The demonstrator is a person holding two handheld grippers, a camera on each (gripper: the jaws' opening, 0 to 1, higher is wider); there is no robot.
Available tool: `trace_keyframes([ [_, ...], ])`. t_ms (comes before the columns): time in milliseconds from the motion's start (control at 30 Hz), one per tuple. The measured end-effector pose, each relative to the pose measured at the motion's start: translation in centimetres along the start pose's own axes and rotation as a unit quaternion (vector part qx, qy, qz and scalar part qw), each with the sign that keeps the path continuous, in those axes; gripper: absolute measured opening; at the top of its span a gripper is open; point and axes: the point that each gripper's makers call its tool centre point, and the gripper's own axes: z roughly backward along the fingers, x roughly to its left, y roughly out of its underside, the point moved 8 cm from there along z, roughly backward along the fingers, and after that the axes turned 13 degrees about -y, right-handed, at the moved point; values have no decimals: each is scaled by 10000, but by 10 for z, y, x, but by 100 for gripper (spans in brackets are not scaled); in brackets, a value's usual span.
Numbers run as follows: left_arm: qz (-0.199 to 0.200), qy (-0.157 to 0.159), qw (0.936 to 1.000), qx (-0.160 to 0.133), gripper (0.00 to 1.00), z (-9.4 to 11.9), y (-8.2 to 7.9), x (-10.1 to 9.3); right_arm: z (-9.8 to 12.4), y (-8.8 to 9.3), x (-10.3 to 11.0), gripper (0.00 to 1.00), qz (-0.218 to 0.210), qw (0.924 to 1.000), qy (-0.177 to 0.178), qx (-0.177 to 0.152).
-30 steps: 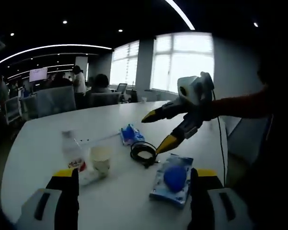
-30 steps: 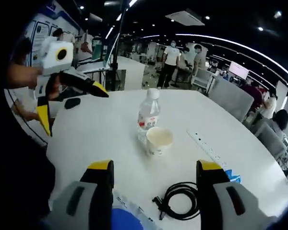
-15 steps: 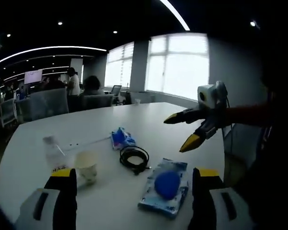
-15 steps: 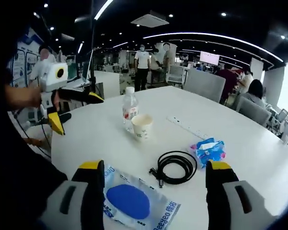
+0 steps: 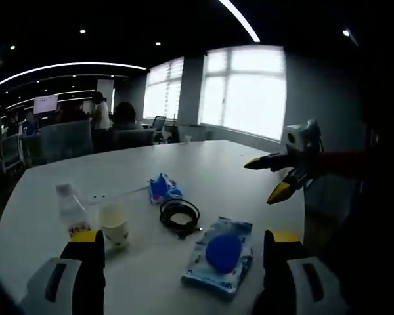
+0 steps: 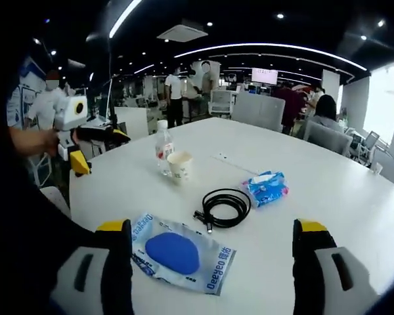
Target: Arrange the tabletop items into an orderly group along one side of the table until the central work area is clear of visible clutter.
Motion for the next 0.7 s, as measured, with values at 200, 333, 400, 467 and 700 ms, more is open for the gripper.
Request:
trace_keyframes([
  [200, 24, -62, 10000, 34, 100, 6, 5, 0, 18, 8, 2, 100, -92, 9998, 160, 4],
  [333, 51, -105, 9999, 22, 100, 9, 7, 0, 24, 15, 2, 100, -169, 9996, 230, 53],
  [400, 37, -112, 9999, 28, 100, 9, 7, -1, 25, 16, 2, 100, -193, 9995, 236, 74],
  [467, 38, -130, 9999, 35, 100, 9, 8, 0, 26, 17, 2, 99, -188, 9995, 242, 86],
  [700, -40, -101, 9999, 68, 100, 3, 6, -2, 23, 18, 4, 99, -225, 9994, 243, 113],
])
